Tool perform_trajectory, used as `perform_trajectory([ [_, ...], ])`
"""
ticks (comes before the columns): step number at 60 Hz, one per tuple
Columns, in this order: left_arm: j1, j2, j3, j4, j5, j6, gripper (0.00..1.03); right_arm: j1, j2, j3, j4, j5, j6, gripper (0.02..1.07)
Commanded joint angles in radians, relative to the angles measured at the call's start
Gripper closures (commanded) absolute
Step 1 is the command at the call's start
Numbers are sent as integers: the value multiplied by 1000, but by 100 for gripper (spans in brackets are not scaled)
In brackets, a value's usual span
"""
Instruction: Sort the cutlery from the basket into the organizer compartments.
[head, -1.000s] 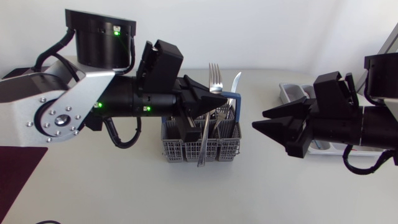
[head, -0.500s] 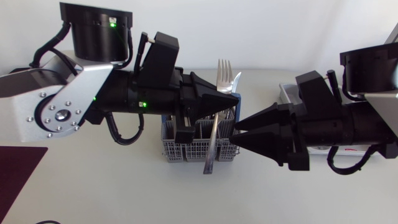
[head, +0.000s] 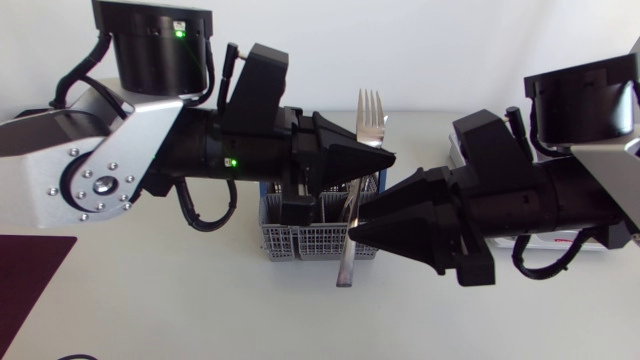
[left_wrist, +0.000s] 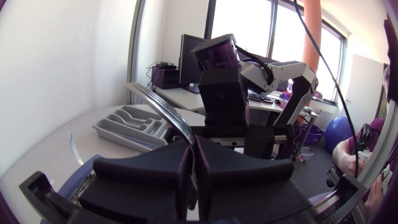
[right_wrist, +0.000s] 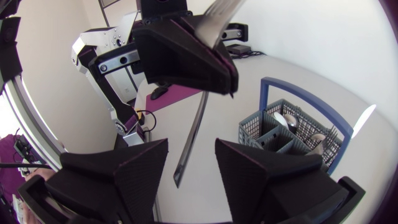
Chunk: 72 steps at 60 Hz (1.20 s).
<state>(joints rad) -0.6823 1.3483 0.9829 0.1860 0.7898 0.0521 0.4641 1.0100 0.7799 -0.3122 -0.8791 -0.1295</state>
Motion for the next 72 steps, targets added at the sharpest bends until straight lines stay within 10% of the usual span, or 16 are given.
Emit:
perform_trajectory([
  [1,-6,20,28,20,23,-23,100,11,18,27,13,-11,30,63],
  [20,-17,22,34,26,28,-38,100,31,24,27,21,-14,27,97],
  [41,-13,22,28,30,29,-41,99,21,13,10,16,-23,21,101],
  [72,1,25,34,9,29,-47,23,21,-5,-4,1,-21,10,101],
])
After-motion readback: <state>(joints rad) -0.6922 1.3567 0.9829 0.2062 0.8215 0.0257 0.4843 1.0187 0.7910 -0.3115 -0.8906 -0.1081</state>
